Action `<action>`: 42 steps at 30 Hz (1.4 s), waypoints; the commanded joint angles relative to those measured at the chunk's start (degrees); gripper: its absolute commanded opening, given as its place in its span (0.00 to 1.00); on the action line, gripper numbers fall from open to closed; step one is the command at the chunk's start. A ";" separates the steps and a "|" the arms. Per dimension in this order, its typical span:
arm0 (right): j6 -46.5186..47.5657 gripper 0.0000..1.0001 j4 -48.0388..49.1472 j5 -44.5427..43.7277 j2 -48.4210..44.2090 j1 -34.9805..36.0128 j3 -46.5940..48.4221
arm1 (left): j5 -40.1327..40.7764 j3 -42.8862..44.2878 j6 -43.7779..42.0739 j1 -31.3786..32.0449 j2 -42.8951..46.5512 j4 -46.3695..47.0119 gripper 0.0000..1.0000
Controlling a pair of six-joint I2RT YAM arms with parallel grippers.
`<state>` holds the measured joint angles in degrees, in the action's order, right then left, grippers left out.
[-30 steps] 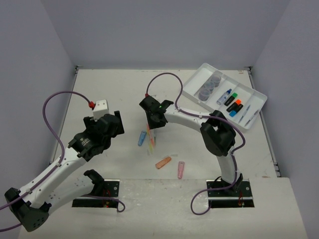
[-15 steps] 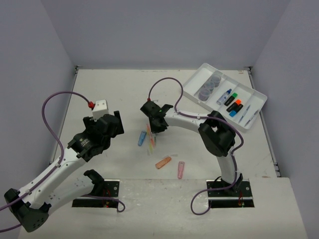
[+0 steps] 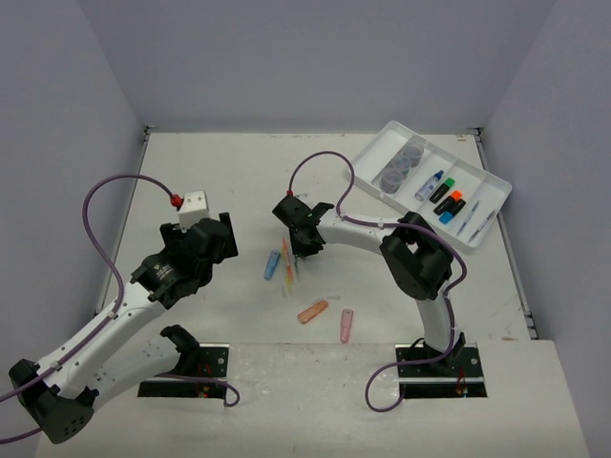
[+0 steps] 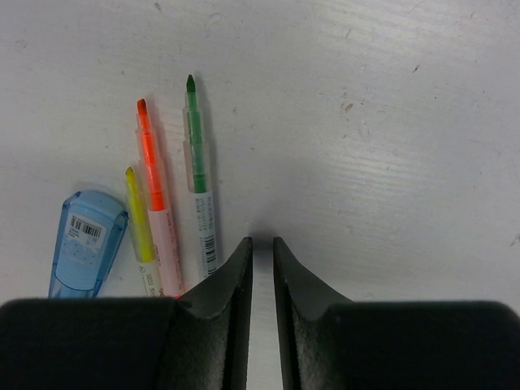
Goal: Sort the stationery into containers
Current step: Pick up the pen from the center of the board.
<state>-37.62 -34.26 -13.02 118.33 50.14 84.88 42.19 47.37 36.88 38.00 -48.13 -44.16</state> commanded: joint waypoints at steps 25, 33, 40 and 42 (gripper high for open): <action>0.35 0.29 -3.23 -2.92 0.02 3.29 7.73 | -0.06 0.53 -1.54 -0.33 0.54 2.15 1.00; -0.35 0.28 -4.41 -5.60 0.91 3.23 7.05 | -0.53 0.44 -1.90 -0.31 1.00 2.43 1.00; -0.35 0.27 -4.59 -5.42 2.80 3.14 6.66 | -0.69 0.37 -1.96 -0.29 1.34 2.50 1.00; -0.37 0.26 -4.59 -5.26 3.65 3.14 6.59 | -0.71 0.35 -1.98 -0.36 1.43 2.59 1.00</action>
<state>-37.32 -38.26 -16.12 120.41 52.97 90.80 41.07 47.37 36.32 38.00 -47.58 -43.77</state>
